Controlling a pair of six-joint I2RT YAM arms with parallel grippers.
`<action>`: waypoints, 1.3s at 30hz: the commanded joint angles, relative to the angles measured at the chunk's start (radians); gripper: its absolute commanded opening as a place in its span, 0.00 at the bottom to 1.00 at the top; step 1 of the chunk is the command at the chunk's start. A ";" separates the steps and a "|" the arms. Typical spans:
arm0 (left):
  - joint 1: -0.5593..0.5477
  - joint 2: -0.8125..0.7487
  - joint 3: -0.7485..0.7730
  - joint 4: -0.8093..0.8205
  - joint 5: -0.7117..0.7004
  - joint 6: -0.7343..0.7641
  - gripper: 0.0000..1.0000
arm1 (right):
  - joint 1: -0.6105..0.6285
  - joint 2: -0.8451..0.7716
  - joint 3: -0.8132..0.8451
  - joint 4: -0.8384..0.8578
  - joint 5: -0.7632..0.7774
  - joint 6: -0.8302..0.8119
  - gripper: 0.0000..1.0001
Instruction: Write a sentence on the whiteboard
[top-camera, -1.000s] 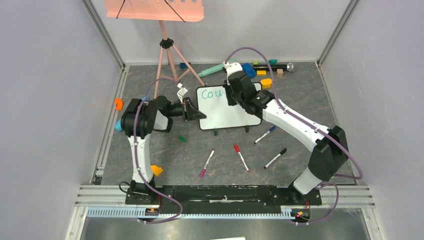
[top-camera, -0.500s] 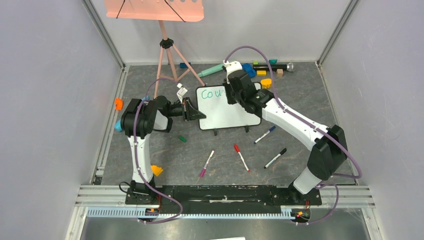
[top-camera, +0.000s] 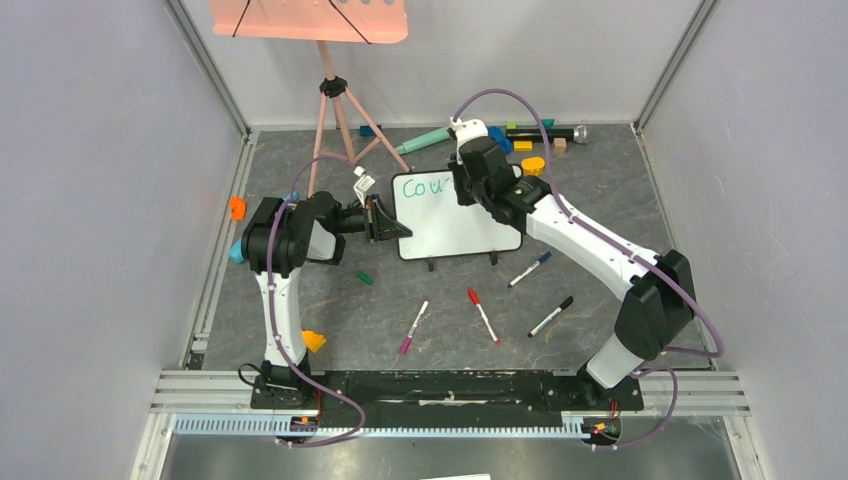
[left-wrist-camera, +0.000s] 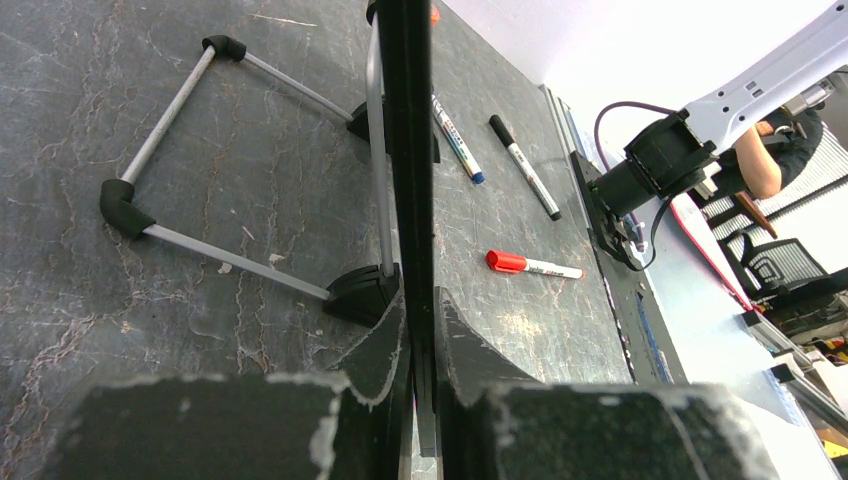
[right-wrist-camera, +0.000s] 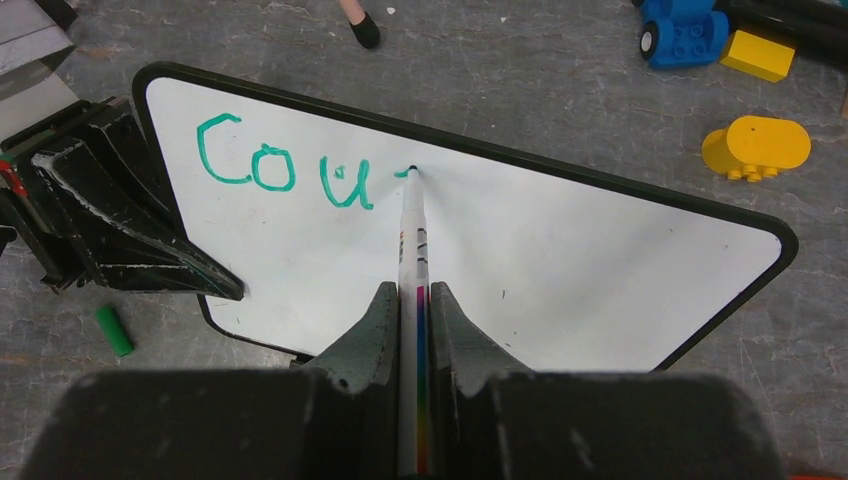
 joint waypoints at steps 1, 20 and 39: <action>0.003 -0.015 0.010 0.097 0.025 0.033 0.02 | -0.014 0.008 0.018 0.010 -0.016 0.017 0.00; 0.005 -0.016 0.009 0.097 0.025 0.035 0.02 | -0.014 -0.034 -0.083 0.021 -0.027 0.044 0.00; 0.005 -0.017 0.008 0.097 0.026 0.035 0.02 | -0.032 0.017 0.031 0.013 -0.009 0.003 0.00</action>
